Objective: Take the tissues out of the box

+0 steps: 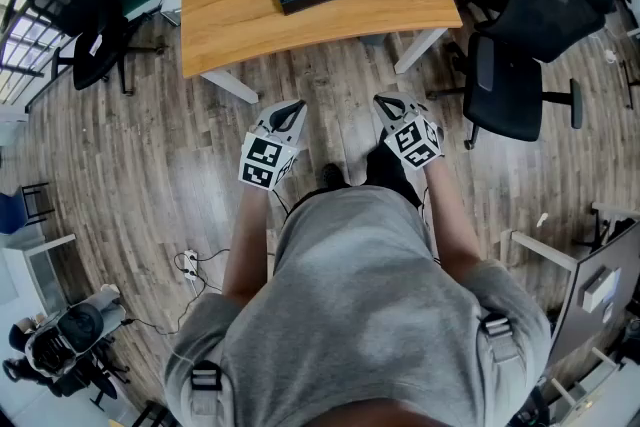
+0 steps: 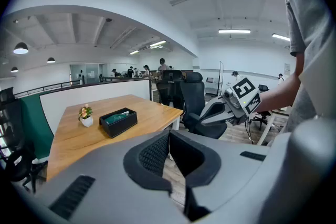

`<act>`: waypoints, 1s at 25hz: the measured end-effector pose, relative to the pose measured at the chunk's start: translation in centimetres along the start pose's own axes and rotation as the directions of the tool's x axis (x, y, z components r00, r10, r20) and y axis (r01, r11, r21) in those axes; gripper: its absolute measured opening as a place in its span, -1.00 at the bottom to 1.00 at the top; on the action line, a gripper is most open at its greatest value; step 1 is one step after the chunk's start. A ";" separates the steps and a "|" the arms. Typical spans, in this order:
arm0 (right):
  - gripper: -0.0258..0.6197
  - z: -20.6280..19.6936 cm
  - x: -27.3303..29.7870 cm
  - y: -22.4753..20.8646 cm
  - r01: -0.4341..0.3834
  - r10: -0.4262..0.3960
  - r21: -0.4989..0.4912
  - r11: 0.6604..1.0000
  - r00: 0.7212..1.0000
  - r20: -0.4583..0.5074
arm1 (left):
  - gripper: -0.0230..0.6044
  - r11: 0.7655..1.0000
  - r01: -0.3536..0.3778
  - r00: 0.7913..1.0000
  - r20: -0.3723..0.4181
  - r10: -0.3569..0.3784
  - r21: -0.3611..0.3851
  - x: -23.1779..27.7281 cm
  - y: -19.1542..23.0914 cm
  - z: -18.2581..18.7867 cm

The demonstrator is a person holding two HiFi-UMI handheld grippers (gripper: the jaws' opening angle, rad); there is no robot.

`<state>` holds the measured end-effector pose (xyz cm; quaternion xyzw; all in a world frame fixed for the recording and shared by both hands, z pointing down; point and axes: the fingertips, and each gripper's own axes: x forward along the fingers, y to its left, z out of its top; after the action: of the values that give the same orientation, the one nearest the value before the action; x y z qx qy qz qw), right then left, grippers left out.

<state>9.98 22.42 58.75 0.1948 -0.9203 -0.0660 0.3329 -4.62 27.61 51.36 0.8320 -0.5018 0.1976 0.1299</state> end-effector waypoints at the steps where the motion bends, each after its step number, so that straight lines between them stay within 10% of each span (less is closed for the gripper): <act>1: -0.91 -0.1 0.0 -0.1 0.002 -0.002 0.005 1.000 1.000 0.001 | -0.86 1.000 -0.001 1.000 -0.001 0.001 0.000 0.1 0.0 0.0; 25: -0.90 0.7 1.2 1.6 0.039 -0.039 0.011 0.999 0.999 -0.002 | -0.86 1.000 -0.023 1.000 0.001 0.023 0.014 -1.9 1.3 -0.8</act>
<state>8.22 23.40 59.32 0.2144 -0.9165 -0.0672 0.3311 -6.72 28.80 51.23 0.8272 -0.5100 0.2023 0.1216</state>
